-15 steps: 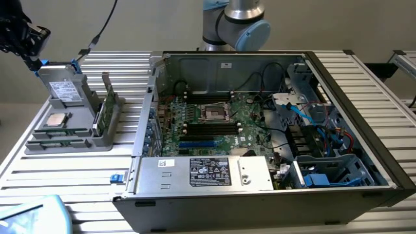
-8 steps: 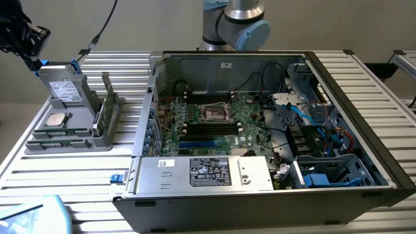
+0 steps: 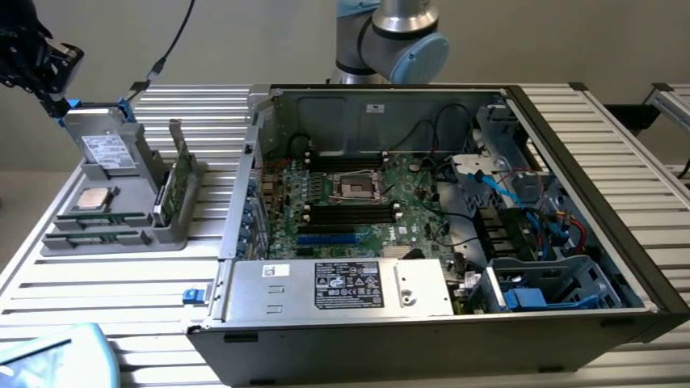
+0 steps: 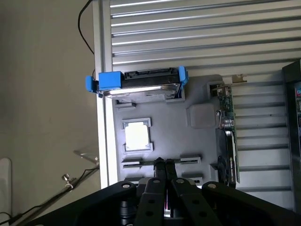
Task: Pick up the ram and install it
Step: 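Pick up the ram and move it above insertion slot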
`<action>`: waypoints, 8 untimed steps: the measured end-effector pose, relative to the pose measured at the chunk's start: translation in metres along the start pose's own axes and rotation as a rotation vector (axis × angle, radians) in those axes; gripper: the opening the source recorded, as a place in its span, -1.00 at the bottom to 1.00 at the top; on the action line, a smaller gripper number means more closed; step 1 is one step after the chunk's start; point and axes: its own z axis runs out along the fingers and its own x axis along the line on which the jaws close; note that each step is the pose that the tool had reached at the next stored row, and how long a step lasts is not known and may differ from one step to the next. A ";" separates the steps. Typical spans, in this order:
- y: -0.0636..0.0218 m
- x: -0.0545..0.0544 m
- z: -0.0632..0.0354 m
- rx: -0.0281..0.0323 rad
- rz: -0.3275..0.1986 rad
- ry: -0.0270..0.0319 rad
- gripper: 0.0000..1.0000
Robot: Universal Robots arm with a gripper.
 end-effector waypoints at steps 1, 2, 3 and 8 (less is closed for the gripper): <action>0.0000 0.000 0.0001 0.0008 -0.010 0.0009 -0.80; 0.0000 0.000 0.0002 0.0022 -0.026 0.0026 -0.80; -0.0001 0.000 0.0004 0.0038 -0.045 0.0047 -0.80; -0.0002 0.000 0.0018 0.0115 -0.134 0.0143 -0.80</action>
